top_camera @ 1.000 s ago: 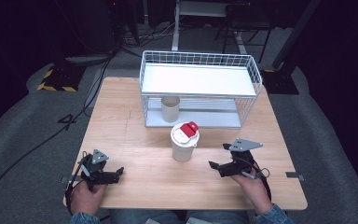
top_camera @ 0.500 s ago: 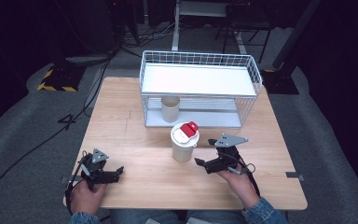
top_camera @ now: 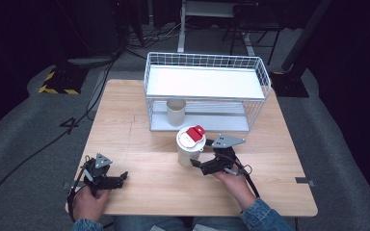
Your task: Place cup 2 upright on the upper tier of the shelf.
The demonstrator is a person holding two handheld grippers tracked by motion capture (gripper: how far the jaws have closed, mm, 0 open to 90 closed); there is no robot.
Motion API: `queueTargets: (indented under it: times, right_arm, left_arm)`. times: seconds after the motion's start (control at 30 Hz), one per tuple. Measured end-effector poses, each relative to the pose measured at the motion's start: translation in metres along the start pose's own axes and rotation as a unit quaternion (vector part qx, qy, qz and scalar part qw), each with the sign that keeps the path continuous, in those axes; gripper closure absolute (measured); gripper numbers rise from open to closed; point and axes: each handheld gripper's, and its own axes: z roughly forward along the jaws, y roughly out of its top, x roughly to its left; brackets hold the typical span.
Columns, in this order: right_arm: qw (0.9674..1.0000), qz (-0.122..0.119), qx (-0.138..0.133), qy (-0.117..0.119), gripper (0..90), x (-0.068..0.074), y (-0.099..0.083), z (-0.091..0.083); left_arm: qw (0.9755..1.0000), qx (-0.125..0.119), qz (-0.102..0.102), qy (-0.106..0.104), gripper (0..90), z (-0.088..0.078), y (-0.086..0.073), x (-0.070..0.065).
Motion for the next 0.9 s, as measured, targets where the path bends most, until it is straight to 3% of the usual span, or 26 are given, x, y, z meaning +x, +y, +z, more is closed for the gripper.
queueTargets:
  times: [0.47, 0.9]
  right_arm:
    - [0.9995, -0.002, -0.029, 0.015, 2.7, 0.0, 0.003, 0.028]
    - [0.9989, 0.0, -0.041, 0.02, 10.5, -0.001, 0.0, 0.036]
  left_arm:
    - [1.0, 0.0, 0.0, 0.0, 6.8, 0.0, 0.0, 0.0]
    - [1.0, 0.0, 0.0, -0.001, 6.8, 0.0, 0.0, 0.0]
